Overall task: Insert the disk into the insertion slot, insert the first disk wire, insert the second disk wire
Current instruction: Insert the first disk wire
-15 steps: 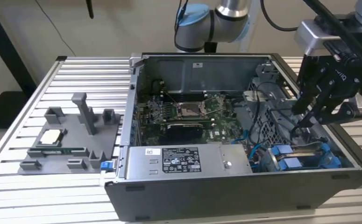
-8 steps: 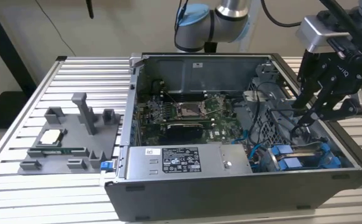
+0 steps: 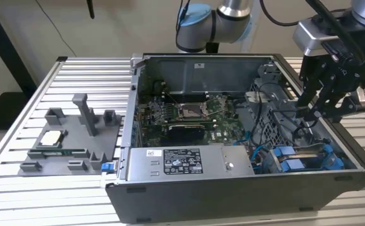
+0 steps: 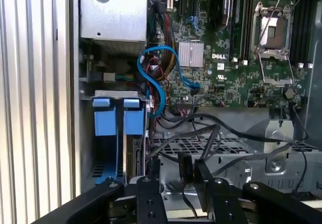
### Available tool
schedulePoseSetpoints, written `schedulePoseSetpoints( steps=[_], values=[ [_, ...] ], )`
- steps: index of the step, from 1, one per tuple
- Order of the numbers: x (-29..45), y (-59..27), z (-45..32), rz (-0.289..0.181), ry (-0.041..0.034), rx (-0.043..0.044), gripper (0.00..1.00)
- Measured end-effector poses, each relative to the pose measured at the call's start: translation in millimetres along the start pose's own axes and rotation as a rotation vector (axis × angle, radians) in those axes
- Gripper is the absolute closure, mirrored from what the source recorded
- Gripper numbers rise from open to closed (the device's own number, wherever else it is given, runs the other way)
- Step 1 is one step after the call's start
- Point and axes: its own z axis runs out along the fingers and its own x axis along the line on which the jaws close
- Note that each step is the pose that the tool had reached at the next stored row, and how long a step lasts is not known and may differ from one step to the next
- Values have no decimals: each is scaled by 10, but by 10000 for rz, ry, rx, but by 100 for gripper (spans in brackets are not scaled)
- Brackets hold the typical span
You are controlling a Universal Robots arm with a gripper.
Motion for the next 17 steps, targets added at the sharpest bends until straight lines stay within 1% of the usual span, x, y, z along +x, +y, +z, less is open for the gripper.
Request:
schedulePoseSetpoints(
  steps=[3,4,5,8,10,11,12,13,15,16,17],
  values=[
    [-73,15,24,-4,3,24,59],
    [-87,15,31,-7,22,28,59],
    [-94,16,38,-11,74,28,59],
    [-97,18,51,-23,321,24,59],
    [-98,21,57,-24,438,22,59],
    [-99,23,60,-22,460,22,61],
    [-102,25,63,-21,465,22,61],
    [-104,27,66,-19,467,23,69],
    [-107,29,69,-17,472,23,69],
    [-108,29,69,-17,485,22,69],
    [-109,30,69,-18,520,22,69]
  ],
)
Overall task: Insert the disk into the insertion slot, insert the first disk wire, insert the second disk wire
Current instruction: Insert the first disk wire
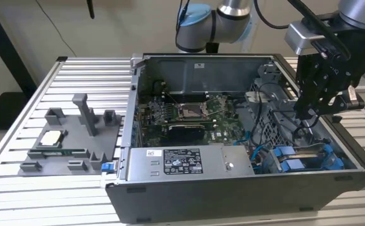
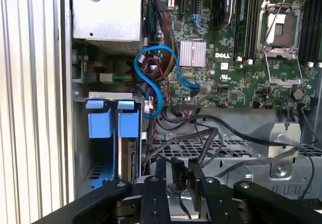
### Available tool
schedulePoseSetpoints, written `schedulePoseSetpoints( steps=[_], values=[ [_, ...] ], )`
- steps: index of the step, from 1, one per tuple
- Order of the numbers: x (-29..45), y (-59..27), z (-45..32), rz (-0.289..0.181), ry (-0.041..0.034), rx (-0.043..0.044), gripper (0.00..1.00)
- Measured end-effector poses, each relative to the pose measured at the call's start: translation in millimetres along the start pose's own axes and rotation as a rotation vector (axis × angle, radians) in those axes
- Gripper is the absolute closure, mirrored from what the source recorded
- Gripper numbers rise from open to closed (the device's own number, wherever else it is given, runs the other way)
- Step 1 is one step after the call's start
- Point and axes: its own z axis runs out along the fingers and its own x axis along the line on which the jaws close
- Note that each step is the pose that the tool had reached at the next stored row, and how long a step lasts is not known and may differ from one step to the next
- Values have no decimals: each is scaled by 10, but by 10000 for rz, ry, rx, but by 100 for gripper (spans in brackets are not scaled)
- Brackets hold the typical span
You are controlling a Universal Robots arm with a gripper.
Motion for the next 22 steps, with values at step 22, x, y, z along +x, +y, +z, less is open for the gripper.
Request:
schedulePoseSetpoints(
  steps=[22],
  values=[
    [21,-99,41,10,282,-298,81]
  ],
)
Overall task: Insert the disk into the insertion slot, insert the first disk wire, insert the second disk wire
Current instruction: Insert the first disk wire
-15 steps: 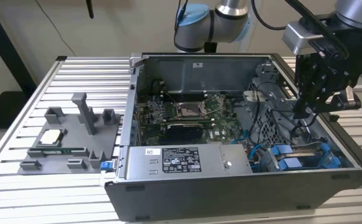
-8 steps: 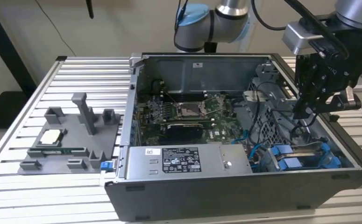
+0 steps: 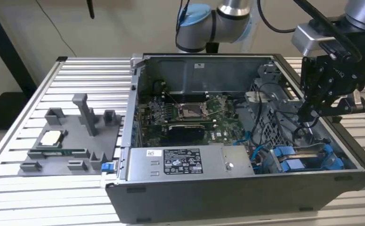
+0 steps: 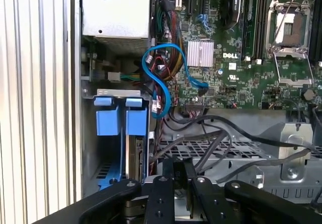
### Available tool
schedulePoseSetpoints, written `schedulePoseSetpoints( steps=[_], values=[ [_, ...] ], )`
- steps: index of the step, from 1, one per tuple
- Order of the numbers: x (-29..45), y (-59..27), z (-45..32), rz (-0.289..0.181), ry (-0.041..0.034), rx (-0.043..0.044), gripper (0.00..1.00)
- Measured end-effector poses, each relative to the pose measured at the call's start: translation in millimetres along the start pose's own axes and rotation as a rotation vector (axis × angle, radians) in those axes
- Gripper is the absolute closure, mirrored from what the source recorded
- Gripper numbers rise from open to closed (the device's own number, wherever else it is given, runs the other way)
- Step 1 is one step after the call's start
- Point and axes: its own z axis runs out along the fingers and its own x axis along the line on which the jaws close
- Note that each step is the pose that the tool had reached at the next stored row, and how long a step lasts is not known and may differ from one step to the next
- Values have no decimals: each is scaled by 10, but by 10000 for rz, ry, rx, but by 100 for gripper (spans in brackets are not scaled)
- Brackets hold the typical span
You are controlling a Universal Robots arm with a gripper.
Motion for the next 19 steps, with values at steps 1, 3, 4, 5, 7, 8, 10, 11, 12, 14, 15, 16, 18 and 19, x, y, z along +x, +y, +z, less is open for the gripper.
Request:
schedulePoseSetpoints(
  steps=[1,3,4,5,7,8,10,11,12,14,15,16,18,19],
  values=[
    [5,-14,5,3,3,-43,81],
    [16,-42,17,10,2,-125,81],
    [23,-54,25,13,3,-158,81],
    [30,-64,35,14,2,-183,81],
    [43,-83,54,17,0,-225,81],
    [50,-91,64,19,-1,-242,81],
    [62,-108,83,21,0,-274,81],
    [69,-117,94,22,0,-291,81],
    [75,-125,103,24,-1,-306,81],
    [87,-144,123,26,-1,-342,81],
    [93,-154,132,29,-1,-363,81],
    [99,-165,139,30,1,-386,81],
    [113,-189,157,34,-2,-442,81],
    [121,-202,165,37,-2,-476,81]
  ],
)
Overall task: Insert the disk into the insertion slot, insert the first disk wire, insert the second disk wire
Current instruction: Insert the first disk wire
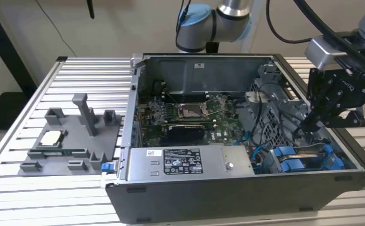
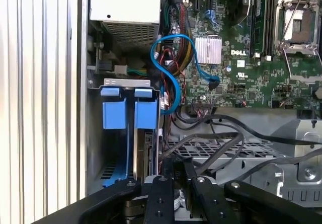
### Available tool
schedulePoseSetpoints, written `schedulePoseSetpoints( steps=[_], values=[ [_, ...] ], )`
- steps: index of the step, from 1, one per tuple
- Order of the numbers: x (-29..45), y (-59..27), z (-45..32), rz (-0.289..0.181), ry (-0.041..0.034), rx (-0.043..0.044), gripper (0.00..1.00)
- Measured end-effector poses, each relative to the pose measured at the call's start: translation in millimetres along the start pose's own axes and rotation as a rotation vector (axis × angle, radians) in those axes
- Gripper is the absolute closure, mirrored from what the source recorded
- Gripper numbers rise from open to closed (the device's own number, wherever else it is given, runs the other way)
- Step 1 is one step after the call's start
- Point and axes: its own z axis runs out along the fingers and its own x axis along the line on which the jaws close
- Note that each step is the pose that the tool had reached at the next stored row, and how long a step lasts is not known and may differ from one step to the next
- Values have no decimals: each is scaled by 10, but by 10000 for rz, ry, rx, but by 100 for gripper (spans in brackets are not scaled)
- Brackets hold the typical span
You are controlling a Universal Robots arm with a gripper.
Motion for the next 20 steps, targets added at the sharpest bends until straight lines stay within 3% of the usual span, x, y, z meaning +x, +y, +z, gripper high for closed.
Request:
schedulePoseSetpoints(
  steps=[13,20],
  values=[
    [102,-170,69,46,-9,-598,81],
    [157,-218,113,55,-10,-709,81]
  ],
)
